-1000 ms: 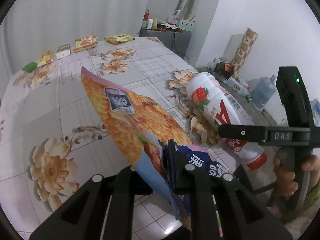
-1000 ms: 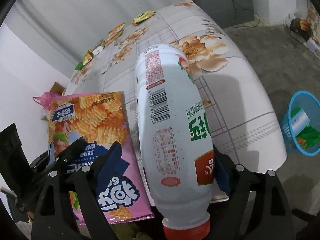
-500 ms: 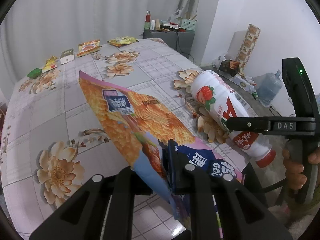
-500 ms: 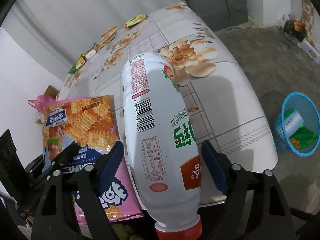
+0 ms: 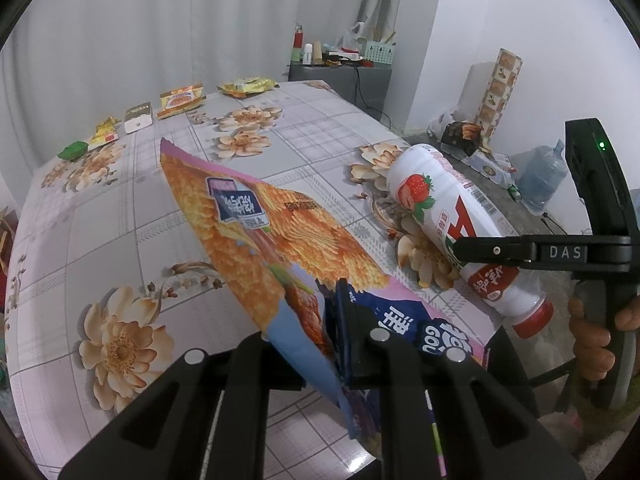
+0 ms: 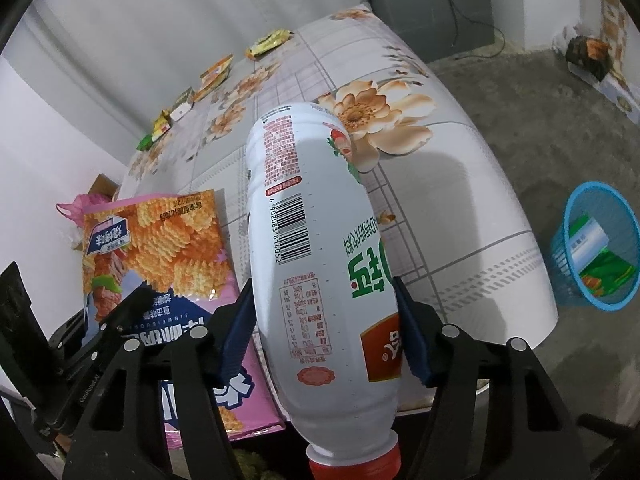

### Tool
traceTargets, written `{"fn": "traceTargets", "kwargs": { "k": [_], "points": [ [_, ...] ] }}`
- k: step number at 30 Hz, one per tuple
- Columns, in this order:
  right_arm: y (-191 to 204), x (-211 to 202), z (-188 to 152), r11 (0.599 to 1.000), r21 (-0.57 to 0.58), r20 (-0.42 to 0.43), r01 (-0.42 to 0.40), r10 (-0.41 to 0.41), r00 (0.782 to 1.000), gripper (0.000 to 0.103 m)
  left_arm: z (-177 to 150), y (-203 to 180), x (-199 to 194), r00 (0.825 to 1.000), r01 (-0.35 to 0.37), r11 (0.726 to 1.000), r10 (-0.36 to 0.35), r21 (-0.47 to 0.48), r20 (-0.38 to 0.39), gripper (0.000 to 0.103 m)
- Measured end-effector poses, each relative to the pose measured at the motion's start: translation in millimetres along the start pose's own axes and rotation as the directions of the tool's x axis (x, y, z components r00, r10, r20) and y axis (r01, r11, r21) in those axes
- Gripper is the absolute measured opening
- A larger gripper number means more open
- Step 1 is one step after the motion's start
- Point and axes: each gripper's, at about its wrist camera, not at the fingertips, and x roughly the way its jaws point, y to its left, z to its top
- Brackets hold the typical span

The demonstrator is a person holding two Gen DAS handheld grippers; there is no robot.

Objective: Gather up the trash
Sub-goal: 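Carry bag and bottle to the blue wastebasket and open both grippers over it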

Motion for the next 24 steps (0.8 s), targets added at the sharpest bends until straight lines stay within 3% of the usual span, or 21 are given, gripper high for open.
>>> {"fn": "traceTargets", "kwargs": {
  "k": [7,13,16,19,21,24],
  "points": [
    [-10,-19,-1,0.996,0.052,0.049,-0.071,0.069,0.996,0.058,11,-2,-15,0.997,0.045,0.999,-0.045,0.009,0.054,0.004],
    [-51,-70,-3,0.981,0.149,0.194,-0.124,0.094,0.977,0.058,44,-25,-27,0.975,0.183,0.981,-0.19,0.062,0.117,0.001],
    [-108,-118,-10,0.958,0.27,0.313,-0.094,0.005,0.95,0.058,69,-52,-24,0.952,0.268,0.956,-0.281,0.118,0.117,0.001],
    [-163,-153,-24,0.916,0.396,0.376,-0.061,-0.101,0.921,0.058,98,-90,-11,0.921,0.361,0.916,-0.38,0.172,0.091,0.001],
    [-207,-174,-42,0.861,0.506,0.396,-0.053,-0.178,0.901,0.058,115,-122,6,0.903,0.411,0.888,-0.428,0.207,0.043,0.001],
    [-255,-183,-65,0.786,0.615,0.394,-0.058,-0.242,0.887,0.058,139,-174,47,0.872,0.486,0.842,-0.484,0.236,-0.071,0.001]
  ]
}}
